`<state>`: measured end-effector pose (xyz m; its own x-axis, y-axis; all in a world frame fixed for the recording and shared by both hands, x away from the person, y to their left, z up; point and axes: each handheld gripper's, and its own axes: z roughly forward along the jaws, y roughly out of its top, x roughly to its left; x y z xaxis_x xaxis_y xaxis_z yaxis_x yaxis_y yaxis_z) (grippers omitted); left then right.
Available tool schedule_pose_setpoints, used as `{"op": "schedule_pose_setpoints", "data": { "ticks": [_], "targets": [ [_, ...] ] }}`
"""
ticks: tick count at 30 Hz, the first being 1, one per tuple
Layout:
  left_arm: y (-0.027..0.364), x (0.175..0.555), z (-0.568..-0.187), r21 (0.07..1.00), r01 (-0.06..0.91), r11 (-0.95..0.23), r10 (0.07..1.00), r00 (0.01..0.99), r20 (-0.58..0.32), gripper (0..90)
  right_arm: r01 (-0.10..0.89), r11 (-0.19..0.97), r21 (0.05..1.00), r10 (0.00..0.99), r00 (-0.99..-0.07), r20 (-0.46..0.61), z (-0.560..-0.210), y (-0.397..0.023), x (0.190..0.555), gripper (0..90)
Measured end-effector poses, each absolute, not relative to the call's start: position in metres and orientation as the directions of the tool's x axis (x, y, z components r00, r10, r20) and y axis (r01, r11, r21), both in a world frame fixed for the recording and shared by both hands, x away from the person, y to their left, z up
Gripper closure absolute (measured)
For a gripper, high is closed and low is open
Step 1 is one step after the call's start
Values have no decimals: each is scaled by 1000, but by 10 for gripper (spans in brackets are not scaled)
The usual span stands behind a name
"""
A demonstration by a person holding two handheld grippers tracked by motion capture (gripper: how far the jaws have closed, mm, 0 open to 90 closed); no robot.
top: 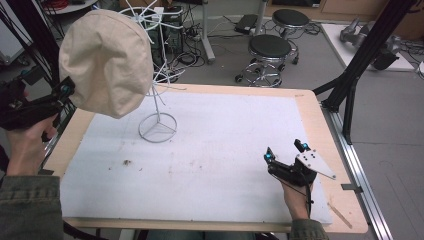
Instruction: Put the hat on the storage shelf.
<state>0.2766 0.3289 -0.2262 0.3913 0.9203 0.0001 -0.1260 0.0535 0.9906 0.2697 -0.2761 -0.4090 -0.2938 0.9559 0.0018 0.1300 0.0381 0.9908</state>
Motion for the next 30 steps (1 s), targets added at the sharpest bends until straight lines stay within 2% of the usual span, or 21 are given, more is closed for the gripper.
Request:
{"op": "schedule_pose_setpoints", "data": {
  "ticks": [17, 24, 30],
  "targets": [
    [324, 249, -262, 988, -143, 58, 946, 324, -9, 167, 131, 47, 990, 955, -296, -6, -409, -276, 270, 32],
    [326, 246, -289, 992, -103, 77, 951, 308, -42, 167, 134, 46, 990, 956, -295, -4, -410, -276, 269, 31],
    [326, 244, -313, 992, -79, 98, 965, 253, -75, 169, 139, 52, 989, 955, -298, -8, -410, -276, 269, 32]
  ]
}}
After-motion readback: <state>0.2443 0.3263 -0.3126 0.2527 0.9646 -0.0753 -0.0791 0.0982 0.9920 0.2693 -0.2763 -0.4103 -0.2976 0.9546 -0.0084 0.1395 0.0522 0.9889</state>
